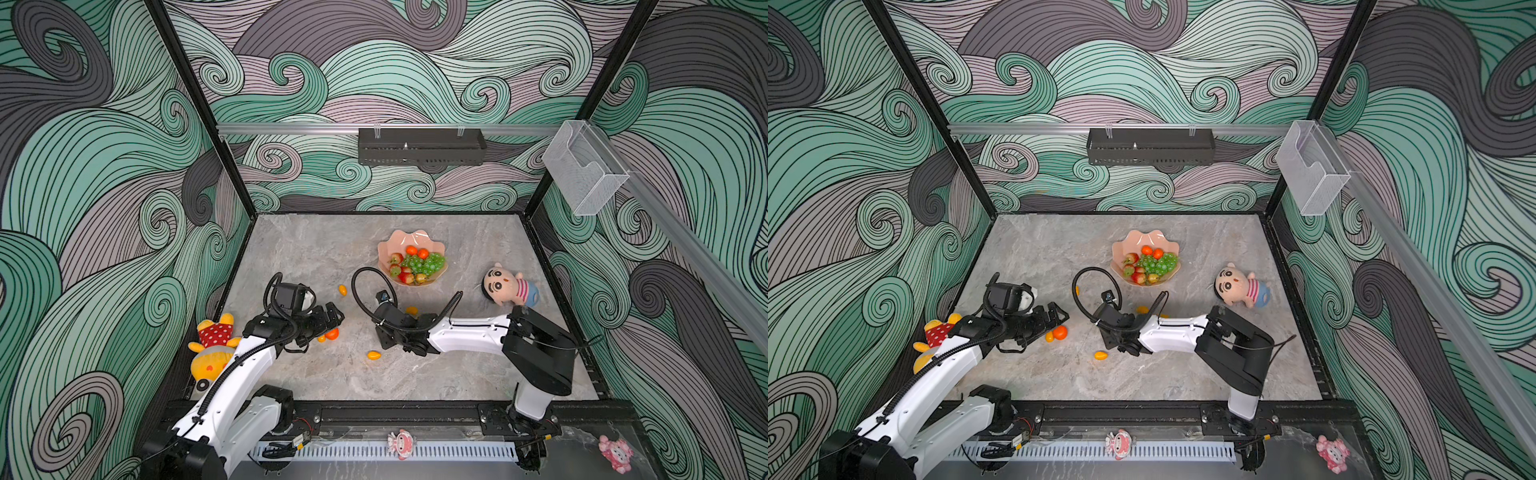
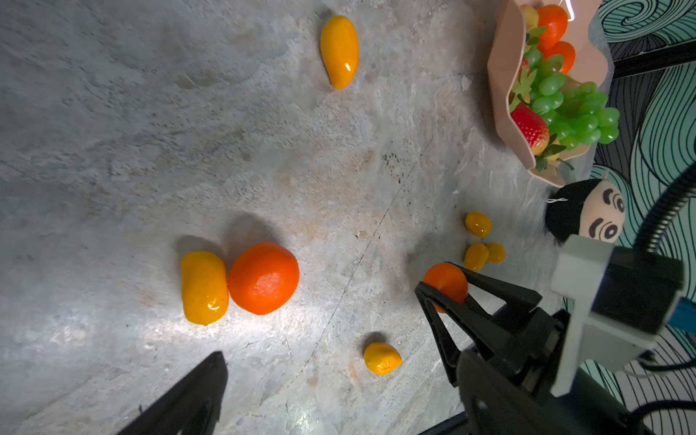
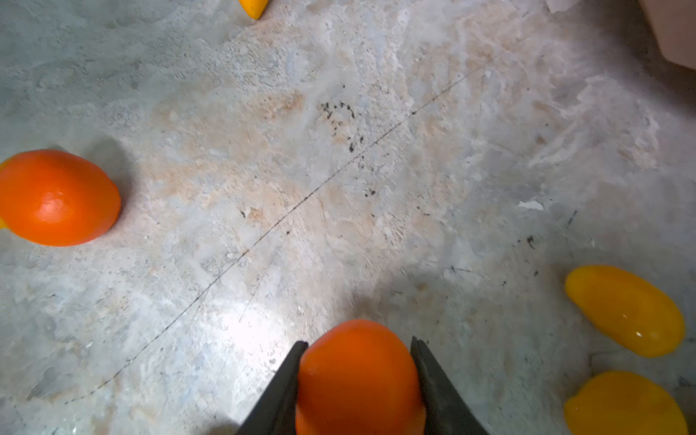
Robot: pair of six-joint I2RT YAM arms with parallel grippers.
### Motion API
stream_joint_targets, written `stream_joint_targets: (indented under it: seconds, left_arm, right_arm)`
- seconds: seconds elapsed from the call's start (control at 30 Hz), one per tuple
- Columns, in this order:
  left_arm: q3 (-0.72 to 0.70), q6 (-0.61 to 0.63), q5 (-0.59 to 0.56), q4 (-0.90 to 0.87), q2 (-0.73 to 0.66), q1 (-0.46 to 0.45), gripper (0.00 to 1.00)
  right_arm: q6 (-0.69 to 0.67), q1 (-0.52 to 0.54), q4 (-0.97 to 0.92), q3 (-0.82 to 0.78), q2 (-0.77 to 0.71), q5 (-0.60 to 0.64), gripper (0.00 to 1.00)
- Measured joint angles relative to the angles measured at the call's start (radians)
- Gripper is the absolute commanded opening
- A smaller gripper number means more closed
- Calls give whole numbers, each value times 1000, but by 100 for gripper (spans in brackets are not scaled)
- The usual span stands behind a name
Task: Arrange fruit in a fruit bowl
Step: Place the fruit in the fruit bowl.
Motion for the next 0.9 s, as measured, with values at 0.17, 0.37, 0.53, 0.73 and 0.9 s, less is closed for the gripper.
stream_joint_targets:
  seconds: [0.17, 0.37, 0.53, 0.73, 0.9]
  left_arm:
    - [0, -14, -7, 55, 37, -74, 99]
    - [3, -32, -26, 116, 108, -166, 99]
    - [32, -39, -39, 142, 171, -198, 99]
    - [95, -38, -47, 170, 215, -213, 99]
    - [136, -31, -47, 180, 251, -221, 99]
  right_arm:
    - [19, 0, 0, -69, -99, -2, 39]
    - [29, -7, -9, -96, -190, -2, 39]
    - [29, -32, -31, -98, -254, -4, 39]
    - [21, -71, -70, -99, -339, -7, 39]
    - [6, -107, -96, -111, -406, -9, 38]
